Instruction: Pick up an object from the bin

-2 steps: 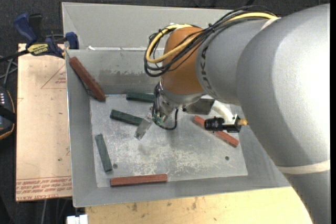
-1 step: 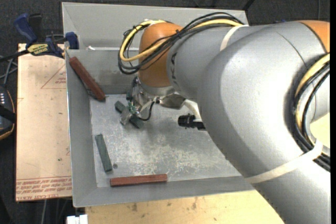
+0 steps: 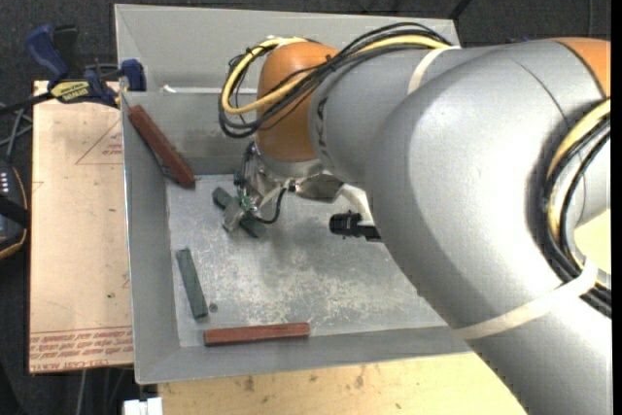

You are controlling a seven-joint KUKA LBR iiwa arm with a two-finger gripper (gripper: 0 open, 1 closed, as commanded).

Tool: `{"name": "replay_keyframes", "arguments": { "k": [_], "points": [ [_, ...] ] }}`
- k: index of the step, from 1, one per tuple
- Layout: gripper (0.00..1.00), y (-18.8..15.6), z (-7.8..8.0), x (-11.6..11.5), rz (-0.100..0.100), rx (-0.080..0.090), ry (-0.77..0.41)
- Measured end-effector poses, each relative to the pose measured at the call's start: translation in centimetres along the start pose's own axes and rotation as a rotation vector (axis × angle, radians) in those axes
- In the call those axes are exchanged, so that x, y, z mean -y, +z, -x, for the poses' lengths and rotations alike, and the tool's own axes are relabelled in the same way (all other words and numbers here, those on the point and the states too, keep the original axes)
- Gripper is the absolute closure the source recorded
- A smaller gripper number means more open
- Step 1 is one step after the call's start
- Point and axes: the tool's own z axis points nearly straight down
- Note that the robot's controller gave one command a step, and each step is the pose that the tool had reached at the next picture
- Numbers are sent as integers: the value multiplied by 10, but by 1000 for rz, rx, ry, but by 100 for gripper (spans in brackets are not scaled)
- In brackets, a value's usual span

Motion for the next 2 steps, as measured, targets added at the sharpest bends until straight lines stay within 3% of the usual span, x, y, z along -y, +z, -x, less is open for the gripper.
{"name": "replay_keyframes", "arguments": {
  "k": [2],
  "points": [
    [100, 0, -4, -8, -1, 2, -68]
  ]
}}
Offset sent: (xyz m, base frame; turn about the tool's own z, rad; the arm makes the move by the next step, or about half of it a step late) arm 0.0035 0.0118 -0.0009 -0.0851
